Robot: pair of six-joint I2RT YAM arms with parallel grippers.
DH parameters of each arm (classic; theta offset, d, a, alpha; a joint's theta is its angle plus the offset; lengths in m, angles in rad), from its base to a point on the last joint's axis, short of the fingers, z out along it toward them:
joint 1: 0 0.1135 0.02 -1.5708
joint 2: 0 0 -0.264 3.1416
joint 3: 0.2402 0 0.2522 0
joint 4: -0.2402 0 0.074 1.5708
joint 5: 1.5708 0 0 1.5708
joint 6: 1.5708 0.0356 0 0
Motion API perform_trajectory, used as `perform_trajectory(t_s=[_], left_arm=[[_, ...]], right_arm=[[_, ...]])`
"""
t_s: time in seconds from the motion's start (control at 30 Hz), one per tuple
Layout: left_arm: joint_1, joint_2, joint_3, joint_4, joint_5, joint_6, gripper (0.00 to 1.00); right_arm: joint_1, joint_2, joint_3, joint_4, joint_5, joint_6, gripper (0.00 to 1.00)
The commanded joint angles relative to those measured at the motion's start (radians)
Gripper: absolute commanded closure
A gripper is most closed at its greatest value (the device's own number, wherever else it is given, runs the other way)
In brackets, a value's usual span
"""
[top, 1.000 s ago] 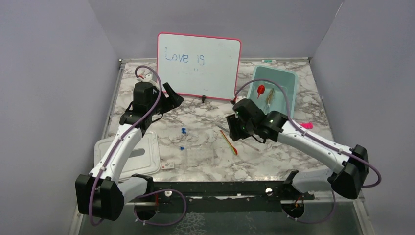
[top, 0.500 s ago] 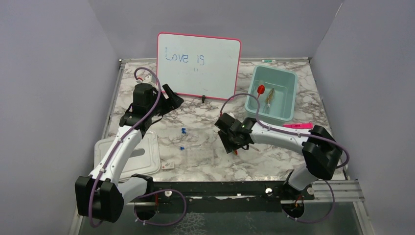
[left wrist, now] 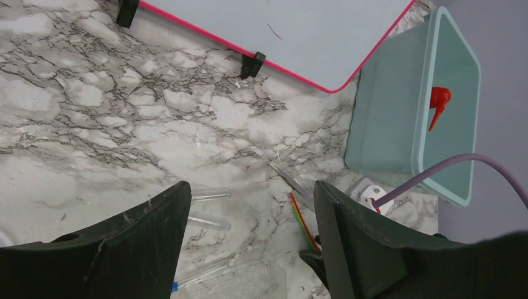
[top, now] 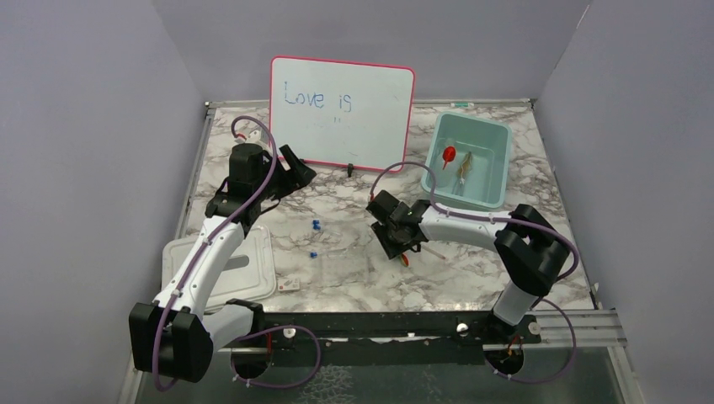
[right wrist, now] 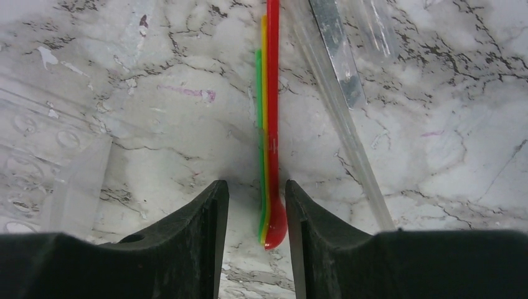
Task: Organize the chemistry lab equipment
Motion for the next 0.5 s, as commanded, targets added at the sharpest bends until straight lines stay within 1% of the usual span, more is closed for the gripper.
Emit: perform_trajectory(t_s=[0.0, 0.13, 0.27, 0.37, 0.47], left_arm=[[-0.003, -0.005, 0.035, -0.007, 0.009, 0.025, 0.26], [-0.004, -0.009, 0.037, -0.013, 0.004, 0.033, 0.26], [-0.004, -0.010, 0.037, -0.018, -0.002, 0.036, 0.26], [-0.004, -0.008, 0.042, -0.020, -0.003, 0.041, 0.26], [-0.004, -0.007, 0.050, -0.024, -0.012, 0.045, 0.26]], right_arm=[[-0.033, 0.032, -0.004, 0.036, -0.108, -0.081, 0.59], [-0.053, 0.045, -0.014, 0.044, -0.135, -0.110, 0.71], [-0.051, 0.057, -0.012, 0.041, -0.119, -0.125, 0.82], [-0.051, 0.038, -0.006, 0.044, -0.124, -0.125, 0.86], [-0.051, -0.016, 0.004, 0.054, -0.162, -0.129, 0.88]])
